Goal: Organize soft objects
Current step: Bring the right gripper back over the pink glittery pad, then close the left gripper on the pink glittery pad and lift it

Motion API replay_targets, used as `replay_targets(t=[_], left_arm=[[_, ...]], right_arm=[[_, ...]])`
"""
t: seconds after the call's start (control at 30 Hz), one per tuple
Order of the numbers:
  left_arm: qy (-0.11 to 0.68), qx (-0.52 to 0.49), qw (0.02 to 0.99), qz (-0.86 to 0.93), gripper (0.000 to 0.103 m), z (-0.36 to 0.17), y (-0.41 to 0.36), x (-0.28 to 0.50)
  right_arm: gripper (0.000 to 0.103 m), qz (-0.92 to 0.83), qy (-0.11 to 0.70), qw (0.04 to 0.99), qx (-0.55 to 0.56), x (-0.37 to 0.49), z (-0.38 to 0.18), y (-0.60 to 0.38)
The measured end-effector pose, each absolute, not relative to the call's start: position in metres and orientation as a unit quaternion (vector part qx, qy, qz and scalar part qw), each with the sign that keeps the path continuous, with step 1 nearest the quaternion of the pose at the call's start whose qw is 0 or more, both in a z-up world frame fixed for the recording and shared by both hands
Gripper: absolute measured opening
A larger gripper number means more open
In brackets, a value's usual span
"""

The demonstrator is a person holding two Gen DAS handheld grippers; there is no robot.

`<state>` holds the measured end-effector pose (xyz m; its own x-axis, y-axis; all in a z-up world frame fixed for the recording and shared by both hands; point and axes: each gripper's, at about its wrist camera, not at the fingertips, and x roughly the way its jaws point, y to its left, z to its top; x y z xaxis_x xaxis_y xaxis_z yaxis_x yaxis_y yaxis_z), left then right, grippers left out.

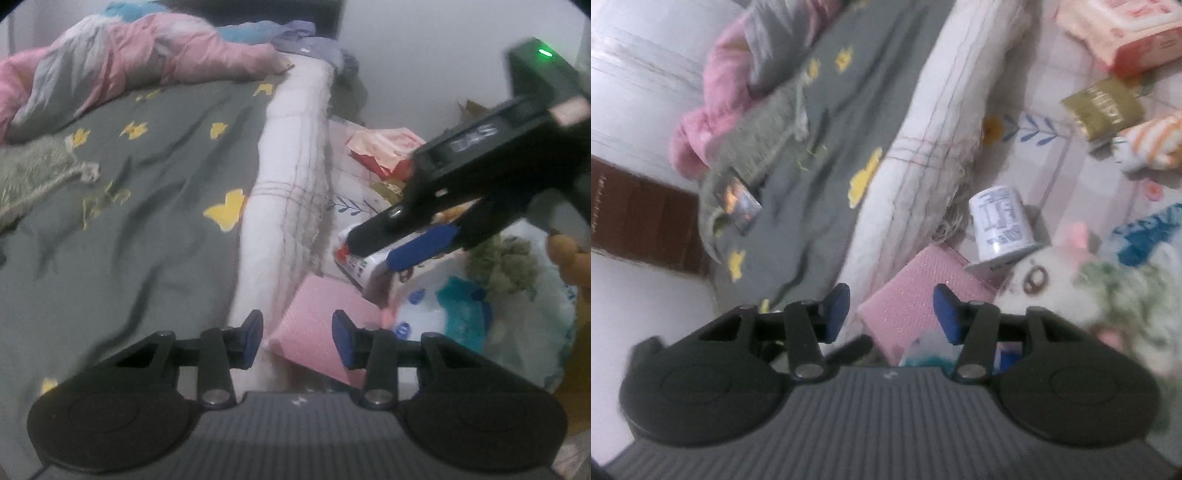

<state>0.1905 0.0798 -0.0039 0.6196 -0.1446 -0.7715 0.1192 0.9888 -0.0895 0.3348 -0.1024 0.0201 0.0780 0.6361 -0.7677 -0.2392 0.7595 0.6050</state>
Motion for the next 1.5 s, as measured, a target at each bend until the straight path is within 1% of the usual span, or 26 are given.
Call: replay_targets(t=[0.03, 0.1, 0.23, 0.33, 0.4, 0.43, 0.5, 0.63, 0.7, 0.77, 0.83, 1.07, 1.23, 1.3, 1.4, 1.47, 1.5], left_arm=[[0.440, -0.009, 0.895, -0.075, 0.046, -0.006, 0.080, 0.196], [0.461, -0.009, 0.885, -0.068, 0.045, -0.012, 0.082, 0.203], [0.458, -0.028, 0.885, -0.077, 0.045, -0.013, 0.087, 0.196], [0.461, -0.052, 0.881, -0.087, 0.045, -0.015, 0.090, 0.190], [0.472, -0.062, 0.874, -0.091, 0.045, -0.020, 0.090, 0.189], [0.474, -0.065, 0.874, -0.090, 0.045, -0.022, 0.089, 0.189], [0.472, -0.068, 0.874, -0.092, 0.045, -0.022, 0.090, 0.187], [0.480, -0.075, 0.869, -0.099, 0.046, -0.024, 0.093, 0.188], [0.486, -0.081, 0.864, -0.102, 0.048, -0.028, 0.093, 0.193], [0.490, -0.092, 0.861, -0.102, 0.054, -0.030, 0.092, 0.195], [0.497, -0.100, 0.856, -0.105, 0.056, -0.031, 0.090, 0.196], [0.516, -0.125, 0.841, -0.101, 0.057, -0.035, 0.095, 0.193], [0.517, -0.162, 0.835, -0.089, 0.058, -0.040, 0.095, 0.206], [0.517, -0.182, 0.833, -0.075, 0.058, -0.043, 0.095, 0.211], [0.510, -0.199, 0.835, -0.054, 0.054, -0.044, 0.093, 0.214], [0.501, -0.198, 0.841, -0.049, 0.045, -0.040, 0.090, 0.210], [0.495, -0.198, 0.845, -0.048, 0.043, -0.037, 0.090, 0.208]], right_arm=[[0.058, 0.303, 0.614, 0.712, 0.155, 0.339, 0.016, -0.096], [0.060, 0.295, 0.633, 0.702, 0.141, 0.349, 0.003, -0.083], [0.061, 0.286, 0.645, 0.700, 0.110, 0.362, -0.013, -0.062], [0.066, 0.294, 0.644, 0.699, 0.105, 0.369, -0.018, -0.054], [0.073, 0.294, 0.643, 0.699, 0.102, 0.373, -0.018, -0.048], [0.073, 0.290, 0.642, 0.704, 0.092, 0.376, -0.019, -0.044], [0.073, 0.280, 0.648, 0.703, 0.083, 0.382, -0.024, -0.038], [0.074, 0.279, 0.668, 0.683, 0.100, 0.381, -0.031, -0.038], [0.075, 0.281, 0.669, 0.681, 0.101, 0.376, -0.030, -0.041], [0.075, 0.283, 0.671, 0.677, 0.105, 0.372, -0.029, -0.043], [0.075, 0.279, 0.669, 0.681, 0.104, 0.369, -0.028, -0.046], [0.075, 0.275, 0.662, 0.687, 0.120, 0.367, -0.028, -0.046], [0.075, 0.275, 0.652, 0.688, 0.158, 0.368, -0.027, -0.055], [0.075, 0.276, 0.647, 0.689, 0.176, 0.368, -0.025, -0.062], [0.075, 0.278, 0.637, 0.693, 0.193, 0.366, -0.022, -0.068], [0.075, 0.280, 0.628, 0.698, 0.203, 0.364, -0.019, -0.075], [0.075, 0.280, 0.625, 0.699, 0.206, 0.363, -0.017, -0.079]])
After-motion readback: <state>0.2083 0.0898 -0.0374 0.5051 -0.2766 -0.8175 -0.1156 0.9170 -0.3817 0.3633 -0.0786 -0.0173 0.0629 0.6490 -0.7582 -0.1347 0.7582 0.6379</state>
